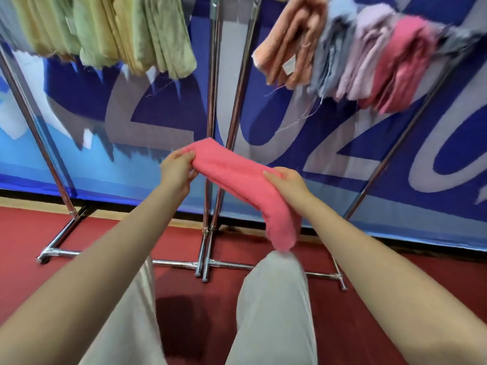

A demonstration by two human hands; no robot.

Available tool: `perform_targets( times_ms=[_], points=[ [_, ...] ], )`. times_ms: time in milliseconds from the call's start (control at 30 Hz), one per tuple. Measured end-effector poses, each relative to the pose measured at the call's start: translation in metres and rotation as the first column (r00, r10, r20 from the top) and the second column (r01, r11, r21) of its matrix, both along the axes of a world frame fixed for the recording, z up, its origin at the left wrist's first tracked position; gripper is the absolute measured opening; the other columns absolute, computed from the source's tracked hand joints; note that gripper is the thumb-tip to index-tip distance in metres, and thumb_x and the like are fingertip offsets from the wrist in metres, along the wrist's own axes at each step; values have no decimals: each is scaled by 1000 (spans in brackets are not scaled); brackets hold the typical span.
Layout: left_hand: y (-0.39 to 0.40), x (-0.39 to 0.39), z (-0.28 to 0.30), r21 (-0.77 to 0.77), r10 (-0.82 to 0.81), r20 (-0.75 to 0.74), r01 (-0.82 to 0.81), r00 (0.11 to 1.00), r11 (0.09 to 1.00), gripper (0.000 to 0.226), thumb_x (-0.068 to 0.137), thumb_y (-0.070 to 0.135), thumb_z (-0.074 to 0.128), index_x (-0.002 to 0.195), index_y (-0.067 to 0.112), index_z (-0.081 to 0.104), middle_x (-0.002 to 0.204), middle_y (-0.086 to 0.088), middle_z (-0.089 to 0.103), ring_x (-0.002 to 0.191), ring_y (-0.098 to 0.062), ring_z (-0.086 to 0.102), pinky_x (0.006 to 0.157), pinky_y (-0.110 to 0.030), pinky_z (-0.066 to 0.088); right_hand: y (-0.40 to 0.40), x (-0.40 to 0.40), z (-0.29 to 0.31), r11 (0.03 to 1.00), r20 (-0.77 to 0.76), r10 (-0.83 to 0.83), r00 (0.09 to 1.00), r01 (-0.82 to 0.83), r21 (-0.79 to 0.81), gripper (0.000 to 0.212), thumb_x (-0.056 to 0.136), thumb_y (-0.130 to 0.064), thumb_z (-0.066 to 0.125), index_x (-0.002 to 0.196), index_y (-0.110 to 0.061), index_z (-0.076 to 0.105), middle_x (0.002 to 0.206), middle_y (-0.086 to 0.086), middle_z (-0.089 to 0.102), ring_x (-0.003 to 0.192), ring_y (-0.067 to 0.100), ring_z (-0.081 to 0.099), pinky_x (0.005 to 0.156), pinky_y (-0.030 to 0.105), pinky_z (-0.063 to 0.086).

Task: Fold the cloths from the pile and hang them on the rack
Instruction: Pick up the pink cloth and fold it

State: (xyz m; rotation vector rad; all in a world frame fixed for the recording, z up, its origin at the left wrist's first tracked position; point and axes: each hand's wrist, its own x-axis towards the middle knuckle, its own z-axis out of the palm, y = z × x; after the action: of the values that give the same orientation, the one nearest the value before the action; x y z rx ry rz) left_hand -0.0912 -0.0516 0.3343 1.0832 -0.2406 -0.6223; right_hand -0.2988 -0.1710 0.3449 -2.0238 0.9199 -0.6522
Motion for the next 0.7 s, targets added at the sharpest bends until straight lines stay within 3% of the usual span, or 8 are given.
perform_targets(
  times_ms=[100, 200, 300, 433, 500, 600, 700],
  points=[
    [-47, -25, 32, 60, -81, 162, 72, 983, 996, 25, 93, -5, 43, 113, 2, 56, 70, -4, 53, 40, -2, 46, 38, -15, 37, -39, -34, 53, 994, 7, -46, 999, 47, -97, 24, 94, -25, 58, 93, -4, 69, 84, 11, 67, 77, 11, 53, 72, 25, 43],
    [-91, -59, 60, 111, -176, 254, 152, 951, 982, 33, 91, -7, 41, 117, 8, 55, 86, -6, 54, 56, -11, 49, 42, -16, 46, -72, -72, 99, 962, 21, -124, 992, 125, -243, 28, 96, -21, 54, 101, 4, 66, 99, 19, 68, 84, 12, 52, 68, 18, 39],
    [-132, -100, 83, 128, -281, 313, 253, 907, 959, 37, 89, -8, 42, 115, 8, 61, 96, -8, 61, 72, -17, 58, 56, -19, 57, -98, -111, 136, 910, 2, -212, 977, 198, -365, 27, 96, -21, 54, 100, 2, 68, 95, 13, 68, 89, 15, 54, 77, 28, 39],
    [-178, -157, 107, 172, -393, 369, 354, 842, 919, 28, 91, -2, 51, 114, 2, 66, 80, -8, 60, 61, -14, 53, 42, -16, 47, -130, -162, 185, 881, 15, -288, 958, 271, -387, 27, 94, -20, 58, 88, 4, 70, 86, 18, 68, 81, 13, 54, 75, 33, 45],
    [-198, -186, 116, 223, -488, 364, 434, 794, 873, 21, 93, 1, 52, 108, 3, 67, 79, -12, 59, 55, -15, 54, 41, -18, 48, -141, -185, 212, 894, 16, -297, 955, 283, -348, 19, 92, -19, 61, 94, -4, 73, 88, 9, 69, 81, 10, 56, 70, 23, 47],
    [-226, -227, 130, 440, -649, 457, 480, 608, 759, 17, 88, 6, 49, 86, 9, 65, 76, -19, 60, 52, -24, 57, 55, -26, 46, -164, -214, 248, 897, -12, -302, 953, 280, -342, 16, 90, -19, 63, 101, -13, 73, 95, 5, 70, 75, 5, 59, 56, 5, 45],
    [-255, -261, 155, 595, -659, 662, 284, 355, 751, 25, 84, 17, 52, 90, -1, 68, 101, -27, 67, 98, -40, 63, 74, -34, 49, -189, -234, 276, 874, -82, -347, 934, 290, -389, 16, 89, -24, 64, 95, -13, 74, 91, 6, 71, 68, 5, 58, 50, 7, 46]
  ],
)
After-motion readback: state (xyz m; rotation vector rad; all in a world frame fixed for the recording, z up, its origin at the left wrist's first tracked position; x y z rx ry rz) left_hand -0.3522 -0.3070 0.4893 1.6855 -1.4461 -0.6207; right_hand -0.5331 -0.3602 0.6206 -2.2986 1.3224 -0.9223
